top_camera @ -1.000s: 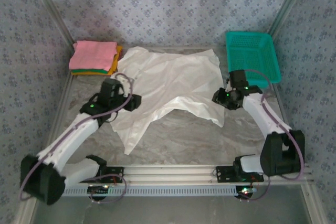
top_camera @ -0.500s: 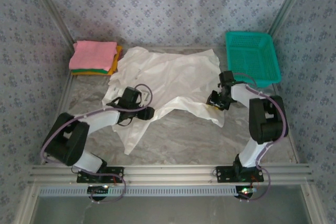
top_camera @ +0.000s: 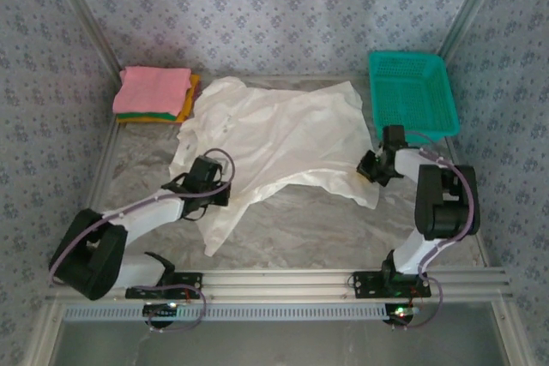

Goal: Fold and stack the t-shirts

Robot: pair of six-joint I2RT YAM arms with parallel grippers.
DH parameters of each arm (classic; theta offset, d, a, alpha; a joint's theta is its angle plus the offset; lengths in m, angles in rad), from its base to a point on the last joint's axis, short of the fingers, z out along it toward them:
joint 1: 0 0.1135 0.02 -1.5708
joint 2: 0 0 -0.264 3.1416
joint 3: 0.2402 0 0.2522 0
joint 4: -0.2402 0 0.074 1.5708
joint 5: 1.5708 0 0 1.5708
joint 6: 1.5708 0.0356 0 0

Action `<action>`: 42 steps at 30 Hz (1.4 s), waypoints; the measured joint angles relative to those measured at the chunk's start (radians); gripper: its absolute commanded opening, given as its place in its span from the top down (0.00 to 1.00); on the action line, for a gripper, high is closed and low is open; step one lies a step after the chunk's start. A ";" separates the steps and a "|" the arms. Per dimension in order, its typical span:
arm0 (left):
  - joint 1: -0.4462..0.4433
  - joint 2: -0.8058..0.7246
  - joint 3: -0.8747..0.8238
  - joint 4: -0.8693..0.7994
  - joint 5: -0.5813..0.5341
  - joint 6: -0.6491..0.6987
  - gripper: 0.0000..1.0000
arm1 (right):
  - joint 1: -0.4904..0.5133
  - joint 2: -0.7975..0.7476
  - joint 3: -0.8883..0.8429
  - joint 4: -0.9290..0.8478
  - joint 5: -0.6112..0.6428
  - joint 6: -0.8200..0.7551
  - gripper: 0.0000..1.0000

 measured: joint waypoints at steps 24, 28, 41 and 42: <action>-0.006 0.046 0.158 -0.037 -0.075 -0.003 0.70 | 0.096 0.424 0.765 -0.261 0.340 -0.164 1.00; -0.006 -0.005 0.150 -0.038 -0.103 -0.002 0.63 | 0.080 0.462 0.816 -0.309 0.413 -0.172 1.00; -0.183 -0.023 0.174 -0.104 -0.027 0.069 0.34 | 0.134 0.227 0.624 -0.285 0.213 -0.206 0.78; -0.219 -0.036 0.175 -0.113 -0.018 0.079 0.30 | 0.164 0.171 0.594 -0.281 0.205 -0.211 0.76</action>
